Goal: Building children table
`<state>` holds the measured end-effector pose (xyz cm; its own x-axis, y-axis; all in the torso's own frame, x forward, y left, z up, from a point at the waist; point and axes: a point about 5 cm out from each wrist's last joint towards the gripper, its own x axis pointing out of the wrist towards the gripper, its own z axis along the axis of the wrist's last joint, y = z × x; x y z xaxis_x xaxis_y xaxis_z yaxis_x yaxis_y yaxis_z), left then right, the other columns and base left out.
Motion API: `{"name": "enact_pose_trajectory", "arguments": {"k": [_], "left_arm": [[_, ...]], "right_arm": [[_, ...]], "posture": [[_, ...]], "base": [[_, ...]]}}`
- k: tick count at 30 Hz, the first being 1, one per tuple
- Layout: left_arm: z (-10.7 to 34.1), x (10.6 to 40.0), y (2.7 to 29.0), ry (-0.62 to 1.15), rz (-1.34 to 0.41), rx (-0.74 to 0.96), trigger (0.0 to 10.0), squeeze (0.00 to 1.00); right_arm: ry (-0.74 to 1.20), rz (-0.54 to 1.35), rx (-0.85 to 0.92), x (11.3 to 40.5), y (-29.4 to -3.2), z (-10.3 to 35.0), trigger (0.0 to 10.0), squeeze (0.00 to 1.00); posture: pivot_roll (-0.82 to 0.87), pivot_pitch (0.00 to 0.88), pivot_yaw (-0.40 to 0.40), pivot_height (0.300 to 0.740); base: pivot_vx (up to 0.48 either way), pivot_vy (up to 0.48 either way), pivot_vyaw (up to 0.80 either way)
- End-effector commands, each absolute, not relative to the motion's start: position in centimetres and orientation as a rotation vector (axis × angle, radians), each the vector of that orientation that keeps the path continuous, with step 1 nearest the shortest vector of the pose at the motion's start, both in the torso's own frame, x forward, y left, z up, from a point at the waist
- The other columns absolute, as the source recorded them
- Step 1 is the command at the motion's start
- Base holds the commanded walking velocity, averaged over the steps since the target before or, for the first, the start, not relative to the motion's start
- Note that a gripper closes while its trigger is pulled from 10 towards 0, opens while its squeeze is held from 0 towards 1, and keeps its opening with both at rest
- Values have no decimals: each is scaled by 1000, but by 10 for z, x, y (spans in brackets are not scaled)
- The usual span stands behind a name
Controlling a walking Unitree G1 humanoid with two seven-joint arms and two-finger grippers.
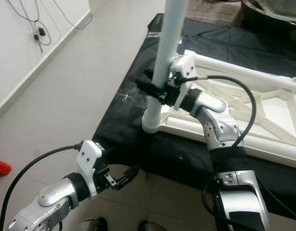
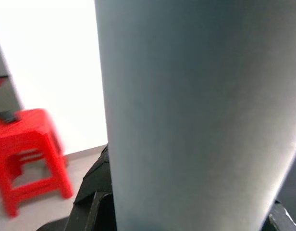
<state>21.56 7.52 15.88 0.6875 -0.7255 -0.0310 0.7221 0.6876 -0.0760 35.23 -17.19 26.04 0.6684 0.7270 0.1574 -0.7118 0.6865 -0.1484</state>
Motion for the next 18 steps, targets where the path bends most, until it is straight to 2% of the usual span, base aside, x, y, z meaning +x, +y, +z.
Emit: {"name": "enact_pose_trajectory", "arguments": {"k": [1,7,11,13,14,15,16,18], "left_arm": [[158,213,74,71,-817,-52,10000,0],[157,213,75,71,-817,-50,10000,0],[157,213,75,71,-818,-49,10000,0],[157,214,75,72,-819,-47,10000,0],[157,214,75,72,-819,-47,10000,0],[156,214,75,71,-820,-46,10000,0],[156,214,75,71,-820,-46,10000,0],[156,215,75,71,-821,-46,10000,0]], "right_arm": [[38,611,-30,355,-195,200,10000,0],[21,431,3,352,-203,195,10000,0],[21,375,-2,352,-204,194,10000,0],[30,209,-18,350,-206,193,10000,0],[30,209,-18,350,-206,193,10000,0],[42,54,-3,349,-210,191,10000,0],[42,54,-3,349,-210,191,10000,0],[66,-223,40,341,-220,187,10000,0]], "posture": [[93,254,-81,740],[91,248,-79,740],[91,248,-76,740],[90,243,-77,740],[90,243,-77,740],[85,238,-74,740],[85,238,-74,740],[86,237,-75,740]], "base": [[0,0,0],[0,0,0],[0,0,0],[0,0,0],[0,0,0],[0,0,0],[0,0,0],[0,0,0]]}}
